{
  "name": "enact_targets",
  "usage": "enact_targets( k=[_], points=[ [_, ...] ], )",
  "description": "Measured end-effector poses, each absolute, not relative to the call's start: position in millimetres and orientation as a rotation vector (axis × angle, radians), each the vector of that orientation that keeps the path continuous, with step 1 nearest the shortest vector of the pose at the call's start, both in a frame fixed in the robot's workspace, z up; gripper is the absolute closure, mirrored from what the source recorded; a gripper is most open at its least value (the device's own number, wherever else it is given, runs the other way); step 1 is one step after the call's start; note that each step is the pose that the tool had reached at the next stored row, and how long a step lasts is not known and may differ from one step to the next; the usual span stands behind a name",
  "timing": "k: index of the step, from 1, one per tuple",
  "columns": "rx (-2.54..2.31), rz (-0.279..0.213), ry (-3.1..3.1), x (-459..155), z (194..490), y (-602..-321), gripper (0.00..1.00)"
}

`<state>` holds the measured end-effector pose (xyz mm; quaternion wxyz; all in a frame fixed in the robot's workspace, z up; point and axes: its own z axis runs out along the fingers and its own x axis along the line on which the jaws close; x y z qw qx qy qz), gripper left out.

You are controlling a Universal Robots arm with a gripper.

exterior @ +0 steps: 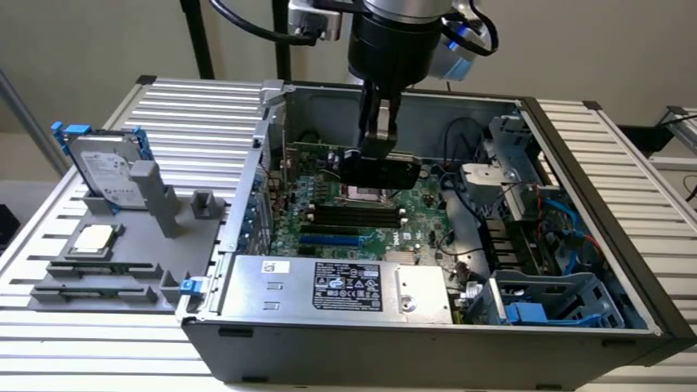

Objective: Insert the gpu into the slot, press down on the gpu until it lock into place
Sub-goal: 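Insert the gpu into the slot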

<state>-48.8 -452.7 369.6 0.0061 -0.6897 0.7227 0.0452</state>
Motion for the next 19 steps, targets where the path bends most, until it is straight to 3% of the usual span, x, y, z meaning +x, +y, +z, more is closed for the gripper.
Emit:
enact_targets(
  k=[19],
  points=[
    [-2.158,0.142,2.261,-58.6,340.6,-460.9,0.74]
  ],
)
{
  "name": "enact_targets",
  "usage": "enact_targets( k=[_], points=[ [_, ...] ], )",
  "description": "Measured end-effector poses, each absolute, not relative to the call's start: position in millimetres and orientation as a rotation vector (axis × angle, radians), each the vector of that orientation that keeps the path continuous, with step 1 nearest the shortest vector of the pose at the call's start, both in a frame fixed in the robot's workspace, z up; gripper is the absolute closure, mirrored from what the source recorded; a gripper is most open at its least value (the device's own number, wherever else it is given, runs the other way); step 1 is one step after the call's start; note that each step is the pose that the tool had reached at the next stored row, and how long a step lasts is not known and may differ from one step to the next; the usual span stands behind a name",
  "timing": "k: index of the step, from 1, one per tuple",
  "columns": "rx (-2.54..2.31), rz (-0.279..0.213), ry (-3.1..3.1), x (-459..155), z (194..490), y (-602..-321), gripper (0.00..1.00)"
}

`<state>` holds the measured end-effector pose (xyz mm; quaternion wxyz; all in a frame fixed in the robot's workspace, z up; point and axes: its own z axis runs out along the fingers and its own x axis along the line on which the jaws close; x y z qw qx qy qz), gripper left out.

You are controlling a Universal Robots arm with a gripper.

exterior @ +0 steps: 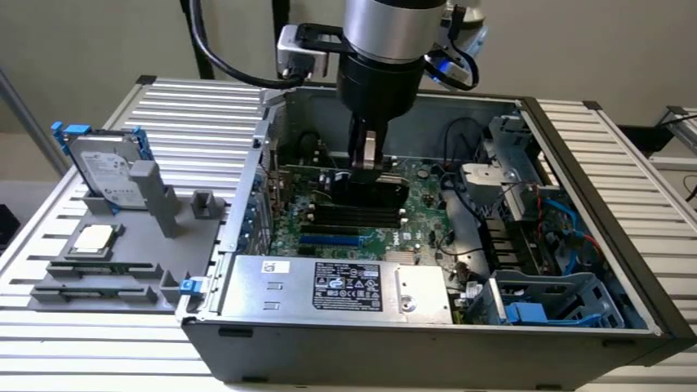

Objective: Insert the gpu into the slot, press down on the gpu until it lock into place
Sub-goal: 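Insert the gpu into the slot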

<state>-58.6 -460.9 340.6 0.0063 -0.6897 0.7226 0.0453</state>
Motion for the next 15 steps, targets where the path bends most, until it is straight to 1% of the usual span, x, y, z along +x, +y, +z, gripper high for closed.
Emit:
enact_targets(
  k=[15],
  points=[
    [-2.119,0.15,2.287,-65.8,317.3,-462.6,0.74]
  ],
)
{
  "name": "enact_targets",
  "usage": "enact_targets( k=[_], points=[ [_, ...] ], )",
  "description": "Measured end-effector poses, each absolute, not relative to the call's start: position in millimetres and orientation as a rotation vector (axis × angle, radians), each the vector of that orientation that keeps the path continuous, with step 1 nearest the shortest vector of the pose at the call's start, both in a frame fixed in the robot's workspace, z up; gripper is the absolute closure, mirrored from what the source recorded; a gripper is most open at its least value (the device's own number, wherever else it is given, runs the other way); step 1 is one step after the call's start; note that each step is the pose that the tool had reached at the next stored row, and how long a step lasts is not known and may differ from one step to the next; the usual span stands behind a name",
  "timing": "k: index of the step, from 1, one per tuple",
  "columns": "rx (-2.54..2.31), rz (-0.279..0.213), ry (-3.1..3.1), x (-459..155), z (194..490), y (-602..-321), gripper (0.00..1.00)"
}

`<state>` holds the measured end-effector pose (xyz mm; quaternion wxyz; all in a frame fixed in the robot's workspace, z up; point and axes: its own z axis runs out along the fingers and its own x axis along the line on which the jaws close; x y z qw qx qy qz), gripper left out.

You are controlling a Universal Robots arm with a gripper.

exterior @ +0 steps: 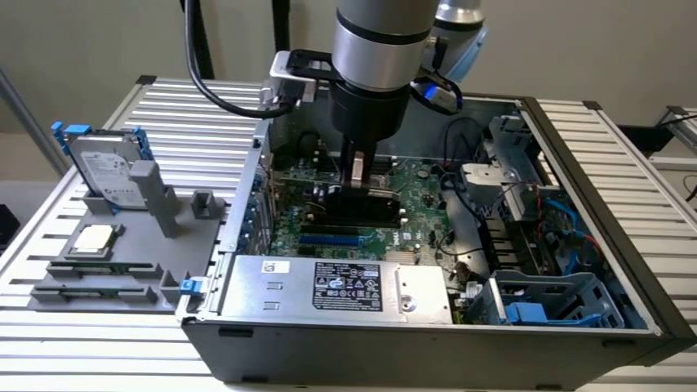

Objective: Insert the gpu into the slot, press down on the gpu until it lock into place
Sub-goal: 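Insert the gpu into the slot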

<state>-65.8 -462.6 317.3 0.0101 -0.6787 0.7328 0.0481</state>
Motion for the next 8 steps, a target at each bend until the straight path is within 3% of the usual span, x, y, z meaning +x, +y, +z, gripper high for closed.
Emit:
enact_targets(
  k=[8],
  points=[
    [-2.118,0.15,2.288,-65.8,317.0,-462.6,0.74]
  ],
)
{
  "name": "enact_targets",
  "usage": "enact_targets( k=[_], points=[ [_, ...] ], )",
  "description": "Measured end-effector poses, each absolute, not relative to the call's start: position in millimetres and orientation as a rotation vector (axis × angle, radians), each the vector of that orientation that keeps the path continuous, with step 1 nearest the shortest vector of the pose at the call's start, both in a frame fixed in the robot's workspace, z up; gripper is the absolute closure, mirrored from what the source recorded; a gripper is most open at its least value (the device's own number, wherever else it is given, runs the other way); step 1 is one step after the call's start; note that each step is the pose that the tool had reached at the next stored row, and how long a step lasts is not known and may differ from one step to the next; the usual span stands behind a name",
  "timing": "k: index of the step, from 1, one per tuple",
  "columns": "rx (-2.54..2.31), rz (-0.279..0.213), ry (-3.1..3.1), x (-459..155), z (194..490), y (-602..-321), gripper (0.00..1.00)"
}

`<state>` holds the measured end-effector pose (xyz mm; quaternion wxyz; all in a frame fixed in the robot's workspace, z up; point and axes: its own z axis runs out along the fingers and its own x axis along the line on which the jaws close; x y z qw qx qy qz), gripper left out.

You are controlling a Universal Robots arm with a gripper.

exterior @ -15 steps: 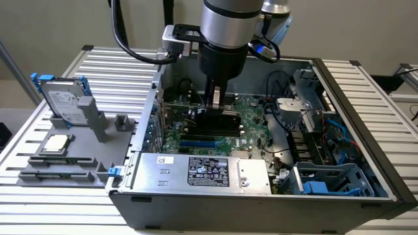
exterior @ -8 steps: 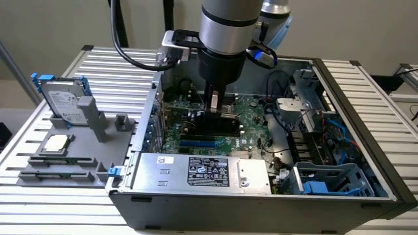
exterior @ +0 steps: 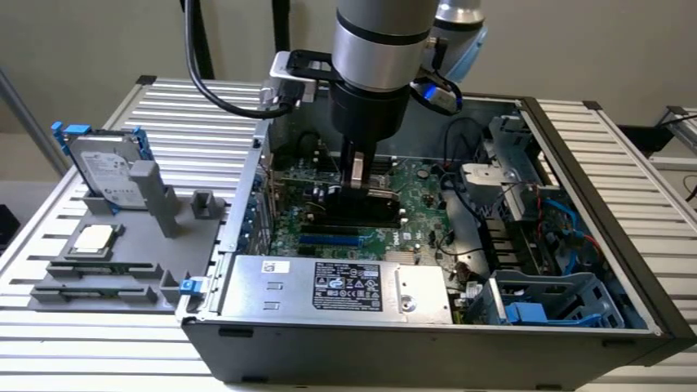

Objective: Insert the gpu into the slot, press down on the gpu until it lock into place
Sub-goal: 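Insert the gpu into the slot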

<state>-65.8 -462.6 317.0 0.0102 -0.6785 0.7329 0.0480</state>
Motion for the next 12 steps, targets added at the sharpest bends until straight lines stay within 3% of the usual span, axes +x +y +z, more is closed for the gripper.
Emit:
enact_targets(
  k=[12],
  points=[
    [-2.119,0.151,2.289,-66.5,308.8,-462.6,0.74]
  ],
)
